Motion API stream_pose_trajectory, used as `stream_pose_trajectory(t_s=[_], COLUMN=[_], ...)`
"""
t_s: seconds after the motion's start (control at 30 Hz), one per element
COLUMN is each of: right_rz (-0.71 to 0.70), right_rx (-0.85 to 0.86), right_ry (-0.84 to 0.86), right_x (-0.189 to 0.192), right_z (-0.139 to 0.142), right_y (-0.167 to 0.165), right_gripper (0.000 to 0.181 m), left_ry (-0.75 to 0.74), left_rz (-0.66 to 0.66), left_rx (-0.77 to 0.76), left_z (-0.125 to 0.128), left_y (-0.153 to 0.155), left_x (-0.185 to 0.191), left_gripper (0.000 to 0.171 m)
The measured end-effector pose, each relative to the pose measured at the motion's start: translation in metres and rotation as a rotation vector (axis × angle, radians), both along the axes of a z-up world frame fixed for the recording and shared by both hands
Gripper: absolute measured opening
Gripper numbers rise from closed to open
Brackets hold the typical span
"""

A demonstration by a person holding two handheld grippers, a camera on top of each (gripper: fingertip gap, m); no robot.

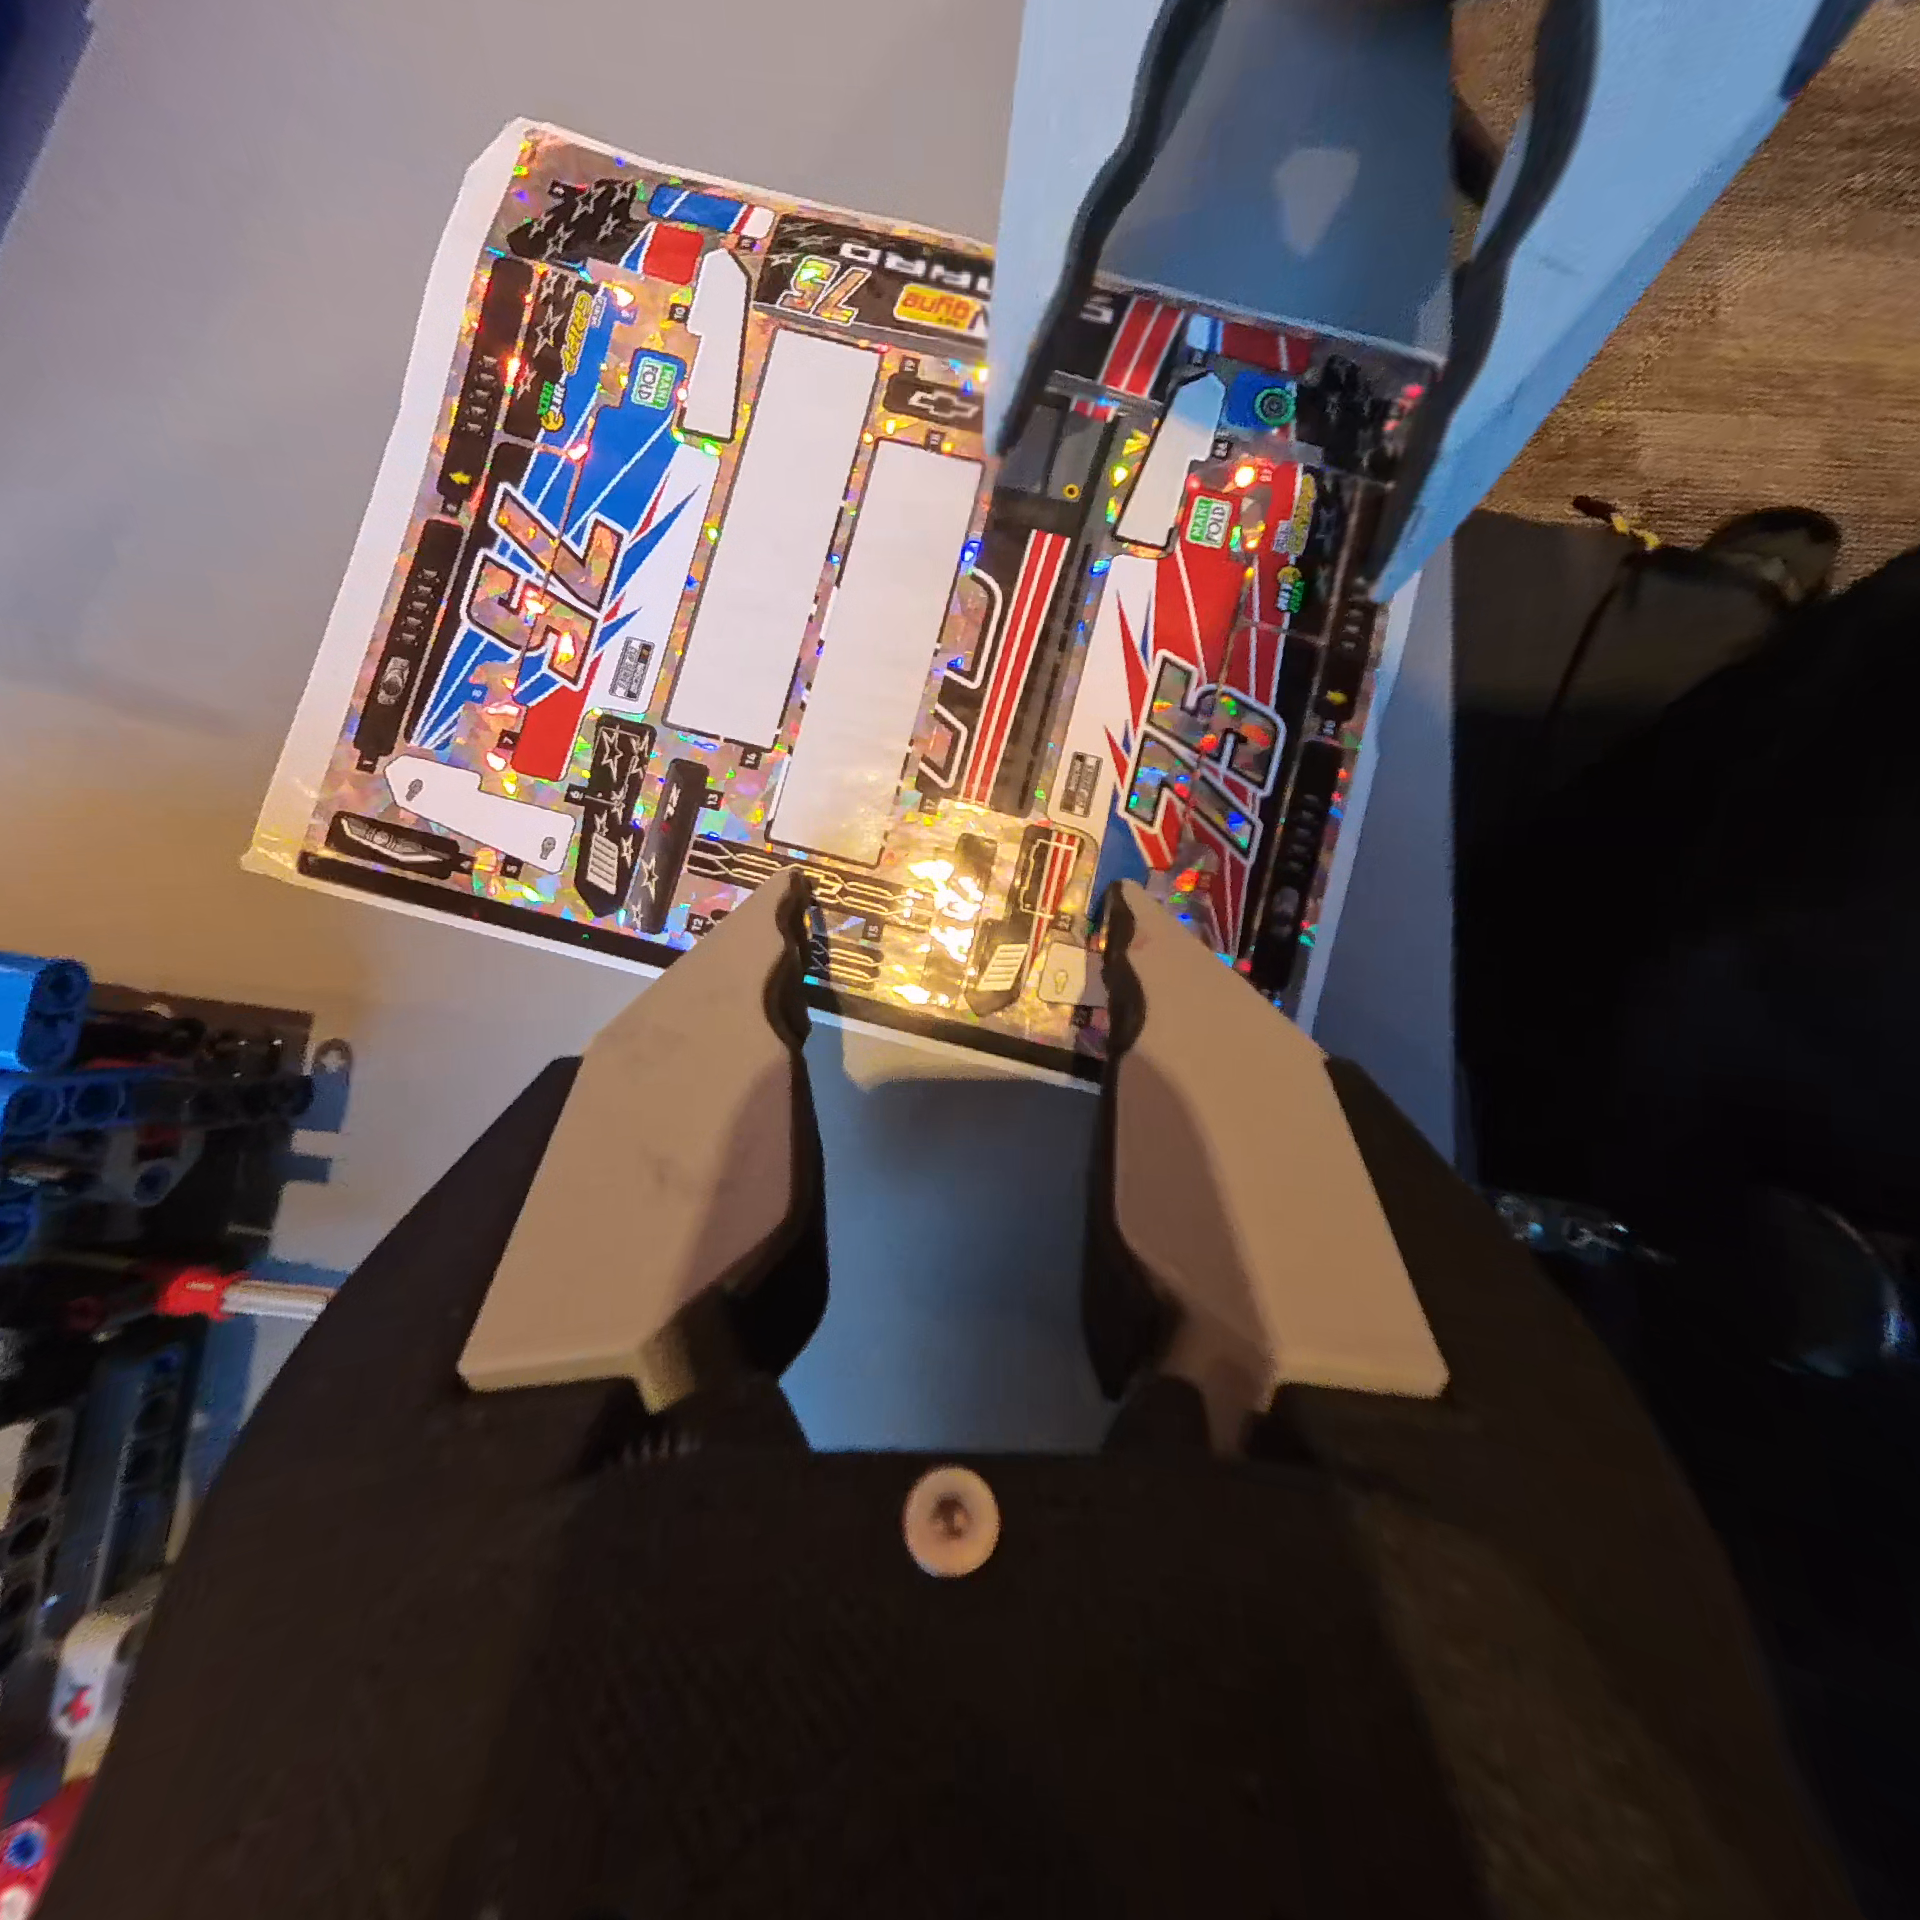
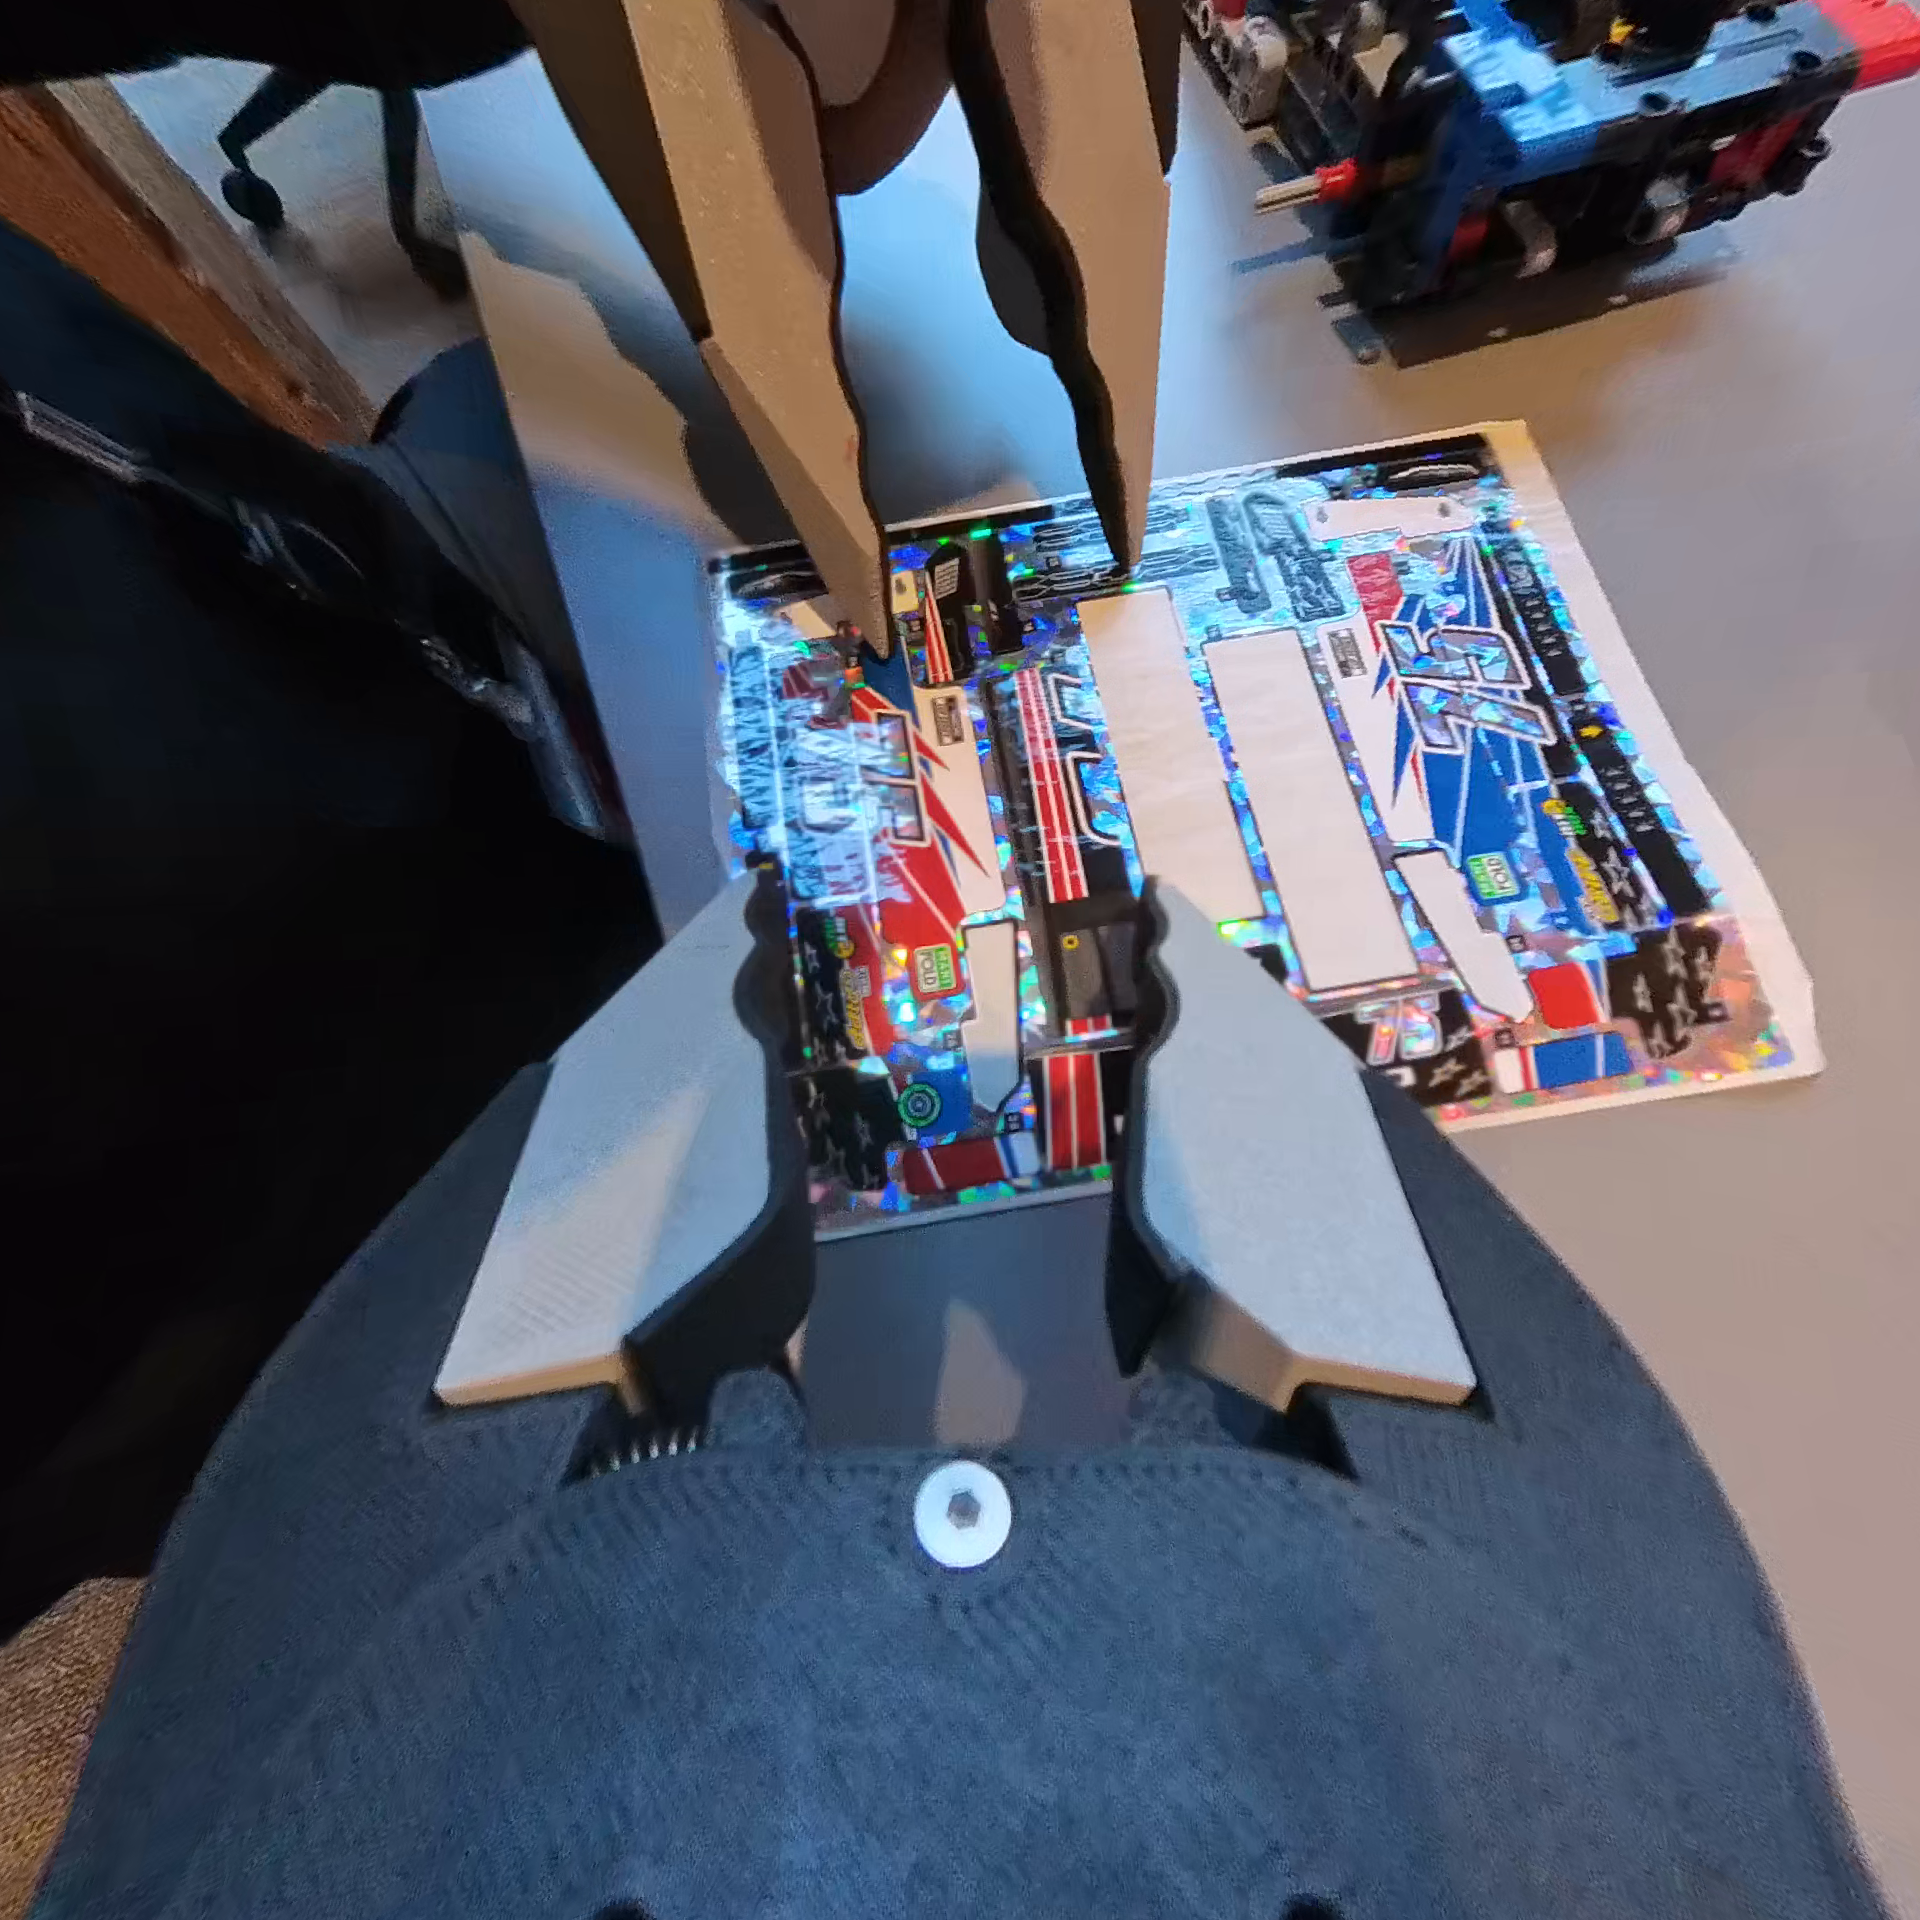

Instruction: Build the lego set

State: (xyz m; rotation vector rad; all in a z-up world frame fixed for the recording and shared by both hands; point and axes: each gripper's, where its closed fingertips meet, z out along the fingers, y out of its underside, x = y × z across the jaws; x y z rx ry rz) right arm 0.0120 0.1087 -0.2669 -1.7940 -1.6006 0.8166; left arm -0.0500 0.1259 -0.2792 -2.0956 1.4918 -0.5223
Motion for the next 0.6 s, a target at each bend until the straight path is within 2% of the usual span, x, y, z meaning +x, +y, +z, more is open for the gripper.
stream_pose_trajectory(t_s=[0.23,0.47,0.53,0.6], right_rz=[-0.084,-0.125,-0.146,-0.157], right_rx=[0.028,0.245,0.257,0.233], right_ry=[0.009,-0.144,-0.139,-0.101], right_x=[0.006,0.021,0.019,0.011], right_z=[-0.005,-0.02,-0.02,-0.018], right_y=[-0.031,-0.047,-0.054,-0.064], right_gripper=[0.067,0.069,0.066,0.061], left_ry=[-0.024,0.006,0.024,-0.052], left_rz=[-0.031,-0.009,0.055,0.049], left_rx=[0.006,0.011,0.054,0.065], left_z=[0.0,0.001,0.01,0.029], left_y=[-0.024,-0.042,-0.044,-0.06], left_x=[0.008,0.006,0.001,0.011], left_gripper=[0.054,0.053,0.058,0.059])
